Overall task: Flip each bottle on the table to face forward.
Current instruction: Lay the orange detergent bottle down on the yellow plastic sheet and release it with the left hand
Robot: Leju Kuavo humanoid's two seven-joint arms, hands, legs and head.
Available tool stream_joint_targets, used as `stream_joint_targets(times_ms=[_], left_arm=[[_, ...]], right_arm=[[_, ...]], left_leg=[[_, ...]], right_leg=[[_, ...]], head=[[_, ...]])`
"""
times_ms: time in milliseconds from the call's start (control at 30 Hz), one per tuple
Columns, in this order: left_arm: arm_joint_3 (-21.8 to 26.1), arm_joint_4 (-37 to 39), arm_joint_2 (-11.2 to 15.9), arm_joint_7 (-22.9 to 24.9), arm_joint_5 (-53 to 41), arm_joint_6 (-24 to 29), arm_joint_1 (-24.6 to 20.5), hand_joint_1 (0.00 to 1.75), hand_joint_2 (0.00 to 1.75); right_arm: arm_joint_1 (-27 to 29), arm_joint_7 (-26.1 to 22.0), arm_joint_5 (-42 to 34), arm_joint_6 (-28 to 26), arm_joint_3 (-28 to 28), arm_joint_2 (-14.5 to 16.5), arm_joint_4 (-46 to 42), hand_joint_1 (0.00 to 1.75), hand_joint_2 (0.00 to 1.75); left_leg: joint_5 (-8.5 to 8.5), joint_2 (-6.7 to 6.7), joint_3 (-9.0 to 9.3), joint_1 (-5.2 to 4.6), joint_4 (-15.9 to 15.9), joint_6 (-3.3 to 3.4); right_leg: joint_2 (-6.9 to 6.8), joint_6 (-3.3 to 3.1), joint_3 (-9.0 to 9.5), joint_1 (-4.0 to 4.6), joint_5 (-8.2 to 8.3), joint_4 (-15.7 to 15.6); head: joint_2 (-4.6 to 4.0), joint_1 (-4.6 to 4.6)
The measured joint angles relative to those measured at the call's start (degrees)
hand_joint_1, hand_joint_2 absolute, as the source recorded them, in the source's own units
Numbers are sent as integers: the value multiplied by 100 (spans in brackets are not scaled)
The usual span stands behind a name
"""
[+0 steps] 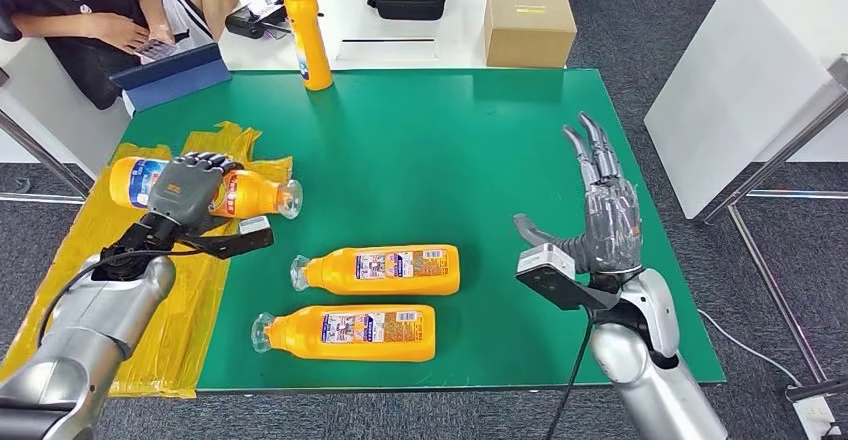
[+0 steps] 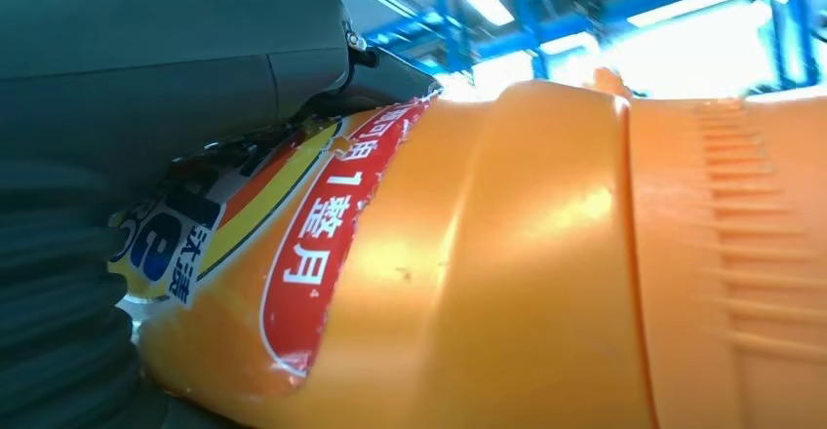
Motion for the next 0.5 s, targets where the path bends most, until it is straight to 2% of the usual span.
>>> stream_joint_targets(times_ms=[200,500], left_arm=[[-93,316,130,-256,169,0,16,175,175],[-158,537,242,-348,271,-1,98,175,175]], right_arm=[[80,-40,-97,118,-245,-125,2,0,175],[97,-40,-121,207,-381,-178,2,0,175]], left_leg=[[0,1,-1,1,-1,0],[0,0,-1,2,-1,0]], right_leg=[[0,0,-1,0,0,0],[0,0,-1,1,0,0]], head=[[0,0],[0,-1]])
